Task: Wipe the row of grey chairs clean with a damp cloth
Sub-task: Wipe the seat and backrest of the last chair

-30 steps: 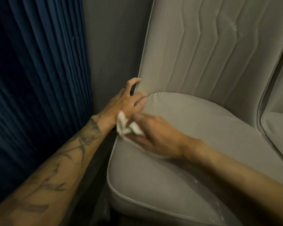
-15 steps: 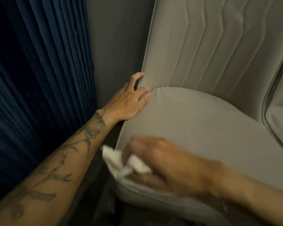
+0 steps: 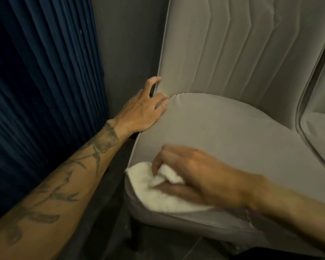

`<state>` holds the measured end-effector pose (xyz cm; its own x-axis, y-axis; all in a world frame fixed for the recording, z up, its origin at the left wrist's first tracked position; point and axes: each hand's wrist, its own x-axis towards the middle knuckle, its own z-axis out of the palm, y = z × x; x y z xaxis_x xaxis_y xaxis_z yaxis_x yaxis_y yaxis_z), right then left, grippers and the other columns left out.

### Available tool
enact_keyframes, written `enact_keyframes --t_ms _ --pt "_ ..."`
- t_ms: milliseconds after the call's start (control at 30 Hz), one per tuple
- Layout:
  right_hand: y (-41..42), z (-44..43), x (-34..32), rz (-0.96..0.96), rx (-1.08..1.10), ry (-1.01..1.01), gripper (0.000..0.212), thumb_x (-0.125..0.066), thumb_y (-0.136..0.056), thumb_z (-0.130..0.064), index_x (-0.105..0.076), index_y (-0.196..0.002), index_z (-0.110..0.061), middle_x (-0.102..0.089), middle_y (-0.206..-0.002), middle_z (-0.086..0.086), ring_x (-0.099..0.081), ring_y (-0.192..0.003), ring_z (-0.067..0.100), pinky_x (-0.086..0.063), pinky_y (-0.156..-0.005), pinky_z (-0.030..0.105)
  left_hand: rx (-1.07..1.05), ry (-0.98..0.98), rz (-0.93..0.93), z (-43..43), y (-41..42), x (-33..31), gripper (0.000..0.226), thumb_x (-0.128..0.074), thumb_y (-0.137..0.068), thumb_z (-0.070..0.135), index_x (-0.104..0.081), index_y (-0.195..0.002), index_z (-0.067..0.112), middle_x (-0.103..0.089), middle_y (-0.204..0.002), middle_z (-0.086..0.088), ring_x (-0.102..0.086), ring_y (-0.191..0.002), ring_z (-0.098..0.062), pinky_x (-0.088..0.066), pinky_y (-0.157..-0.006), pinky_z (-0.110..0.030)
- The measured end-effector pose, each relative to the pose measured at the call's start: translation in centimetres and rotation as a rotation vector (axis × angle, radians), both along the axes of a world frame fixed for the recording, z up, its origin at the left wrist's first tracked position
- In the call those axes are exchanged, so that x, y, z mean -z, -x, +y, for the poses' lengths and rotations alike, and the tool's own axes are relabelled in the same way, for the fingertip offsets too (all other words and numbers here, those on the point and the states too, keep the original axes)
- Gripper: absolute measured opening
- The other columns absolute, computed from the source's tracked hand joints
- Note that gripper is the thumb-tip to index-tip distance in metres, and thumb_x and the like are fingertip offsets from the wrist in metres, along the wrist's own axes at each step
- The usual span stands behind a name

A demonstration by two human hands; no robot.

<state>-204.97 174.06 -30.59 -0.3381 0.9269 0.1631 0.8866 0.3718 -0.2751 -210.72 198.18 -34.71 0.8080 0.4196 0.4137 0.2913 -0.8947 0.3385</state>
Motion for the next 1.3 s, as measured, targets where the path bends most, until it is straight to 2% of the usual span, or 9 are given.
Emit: enact_keyframes --t_ms 233,333,467,600,667,800,900,1133,1300 --pt "-8.9 1.3 -0.2 -0.064 0.637 -0.007 0.033 -0.057 -0.099 -0.041 -0.059 -0.117 -0.013 -0.065 -0.112 0.006 -0.061 -0.103 0.030 -0.044 -0.084 0.034 -0.014 0.006 0.030 -0.2 -0.1 -0.1 0.036 -0.036 -0.108 0.054 -0.057 -0.129 0.035 -0.009 -0.162 0.014 -0.049 -0.129 -0.034 -0.047 -0.102 -0.055" --pt "-4.9 -1.9 0.4 0.009 0.383 -0.106 0.031 -0.055 -0.099 -0.052 -0.056 -0.113 -0.024 -0.058 -0.098 -0.012 -0.055 -0.081 0.009 -0.038 -0.073 0.022 -0.016 0.011 0.034 -0.1 -0.1 -0.1 0.036 -0.036 -0.108 0.053 -0.058 -0.130 0.034 -0.009 -0.162 0.013 -0.049 -0.128 -0.034 -0.048 -0.101 -0.056" --pt "-3.2 -4.7 0.0 0.039 0.169 0.000 0.025 -0.057 -0.099 -0.054 -0.054 -0.111 -0.032 -0.056 -0.104 -0.019 -0.056 -0.088 0.000 -0.045 -0.078 0.016 -0.016 0.011 0.020 0.0 -0.2 -0.1 0.036 -0.038 -0.107 0.053 -0.058 -0.130 0.034 -0.010 -0.162 0.011 -0.048 -0.129 -0.033 -0.047 -0.103 -0.055" --pt "-8.3 -2.9 -0.9 -0.010 0.502 -0.021 0.032 -0.064 -0.096 -0.042 -0.062 -0.112 -0.015 -0.067 -0.105 0.001 -0.064 -0.096 0.026 -0.048 -0.083 0.037 -0.020 0.014 0.023 0.0 -0.2 0.0 0.036 -0.037 -0.107 0.055 -0.057 -0.130 0.036 -0.009 -0.162 0.013 -0.047 -0.133 -0.032 -0.045 -0.105 -0.056" --pt "-9.1 -3.3 -0.4 -0.035 0.638 -0.040 0.033 -0.063 -0.096 -0.041 -0.061 -0.113 -0.014 -0.068 -0.107 0.004 -0.063 -0.099 0.029 -0.046 -0.083 0.038 -0.020 0.018 0.028 0.0 -0.2 0.0 0.037 -0.037 -0.107 0.055 -0.058 -0.130 0.035 -0.009 -0.162 0.013 -0.046 -0.134 -0.033 -0.045 -0.105 -0.057" --pt "-3.1 -7.4 0.4 0.056 0.406 -0.119 0.025 -0.059 -0.099 -0.046 -0.059 -0.106 -0.022 -0.061 -0.097 -0.009 -0.056 -0.081 0.009 -0.042 -0.074 0.021 -0.027 0.016 0.034 0.0 -0.1 -0.1 0.038 -0.037 -0.108 0.054 -0.059 -0.131 0.032 -0.009 -0.162 0.011 -0.045 -0.134 -0.035 -0.045 -0.106 -0.057" --pt "-0.7 -9.7 0.4 0.050 0.261 -0.012 0.024 -0.055 -0.101 -0.049 -0.057 -0.105 -0.025 -0.056 -0.100 -0.012 -0.057 -0.088 0.010 -0.045 -0.079 0.022 -0.029 0.028 0.029 -0.1 -0.2 -0.1 0.038 -0.038 -0.108 0.053 -0.060 -0.131 0.031 -0.010 -0.162 0.010 -0.044 -0.135 -0.036 -0.043 -0.108 -0.057" --pt "-6.3 -8.6 -0.4 -0.028 0.687 -0.068 0.031 -0.060 -0.096 -0.046 -0.060 -0.110 -0.019 -0.066 -0.105 -0.002 -0.063 -0.096 0.024 -0.045 -0.081 0.035 -0.041 0.043 0.046 -0.1 -0.4 0.0 0.039 -0.038 -0.108 0.054 -0.060 -0.131 0.031 -0.010 -0.161 0.014 -0.046 -0.134 -0.035 -0.042 -0.109 -0.056" --pt "-0.2 -11.0 1.1 0.018 0.402 -0.088 0.023 -0.059 -0.099 -0.046 -0.056 -0.104 -0.024 -0.056 -0.099 -0.009 -0.057 -0.087 0.014 -0.043 -0.076 0.026 -0.033 0.029 0.043 0.2 -0.4 0.1 0.039 -0.036 -0.107 0.056 -0.060 -0.129 0.034 -0.010 -0.162 0.012 -0.046 -0.133 -0.036 -0.041 -0.111 -0.058"
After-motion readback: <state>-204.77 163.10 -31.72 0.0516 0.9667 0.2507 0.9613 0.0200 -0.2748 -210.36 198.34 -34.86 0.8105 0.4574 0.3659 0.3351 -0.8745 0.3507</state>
